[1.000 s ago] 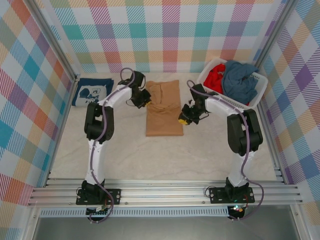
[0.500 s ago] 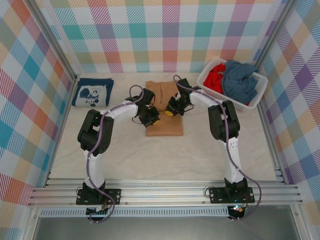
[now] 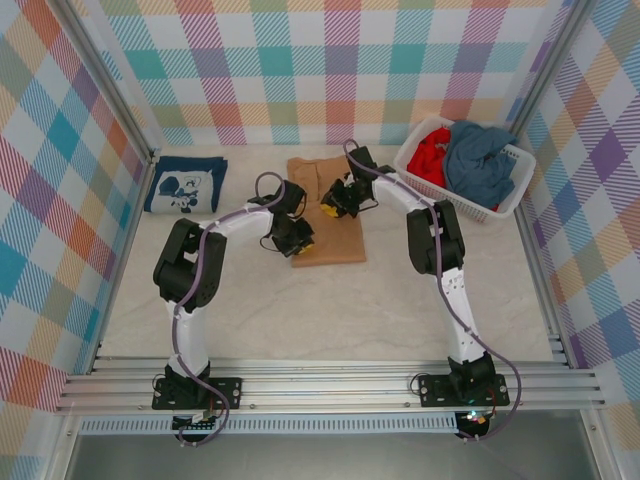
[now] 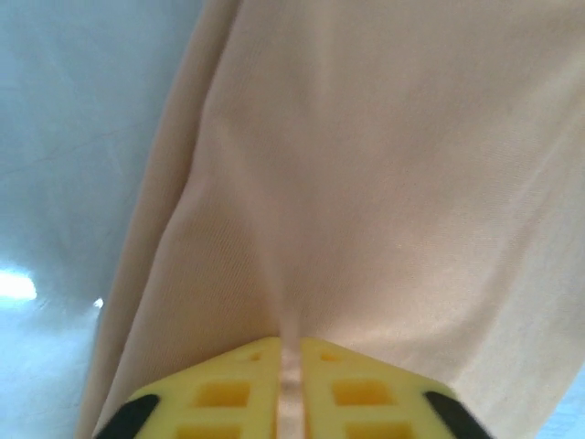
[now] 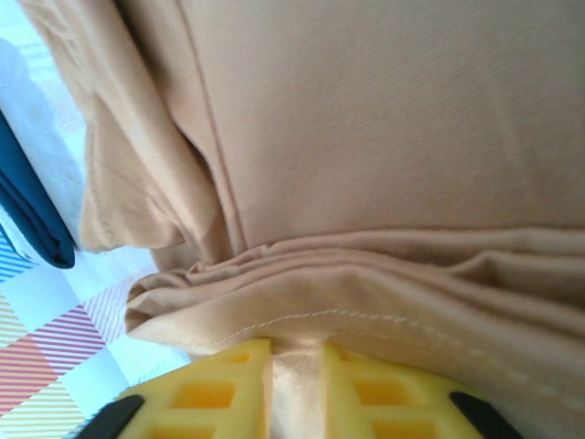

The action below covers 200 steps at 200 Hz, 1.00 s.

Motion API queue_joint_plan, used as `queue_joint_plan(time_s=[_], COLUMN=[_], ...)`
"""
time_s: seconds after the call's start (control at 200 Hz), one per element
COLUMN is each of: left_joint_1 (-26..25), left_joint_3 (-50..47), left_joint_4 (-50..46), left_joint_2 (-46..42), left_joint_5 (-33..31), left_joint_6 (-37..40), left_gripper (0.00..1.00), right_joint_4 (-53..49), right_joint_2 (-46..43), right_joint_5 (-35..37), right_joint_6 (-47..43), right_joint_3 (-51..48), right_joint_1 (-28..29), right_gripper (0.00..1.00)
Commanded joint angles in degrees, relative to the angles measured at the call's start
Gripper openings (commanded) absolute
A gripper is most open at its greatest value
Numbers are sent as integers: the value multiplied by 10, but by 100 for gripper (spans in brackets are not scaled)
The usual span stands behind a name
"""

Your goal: Fold and stack the t-shirts

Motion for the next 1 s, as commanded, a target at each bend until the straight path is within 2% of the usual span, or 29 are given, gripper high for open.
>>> queue_joint_plan(time_s=[0.0,0.12,0.2,0.31,0.455,0.7,0.995], left_joint_1=[3,13,16,18,22,23,24], left_joint_3=[3,-41,-62,-111,-149,-175,-174], left_joint_4=[-39,-30,-40,-2,51,120,165], left_joint_2=[-71,-105,-105,-114,-101,-86,-64], left_joint_5=[-32,1,30,59,80,72,63], left_joint_6=[26,30,35,5,-40,-94,-104], left_gripper=[29,43,46,49,50,51,39], right_joint_4=[-24,-19,-16,0,31,60,86], right_joint_2=[-61,-183,-254,-325,-362,-318,-285], right_joint_5=[5,44,57,53,38,26,24], right_joint_6=[-37,-63,-71,-83,-75,-70,-56], right_joint_3=[-3,-131,-243,-374,-482,-497,-474], right_joint_1=[-2,-7,-16,-21,-21,-22,-22], right_gripper=[28,39,42,46,51,49,27])
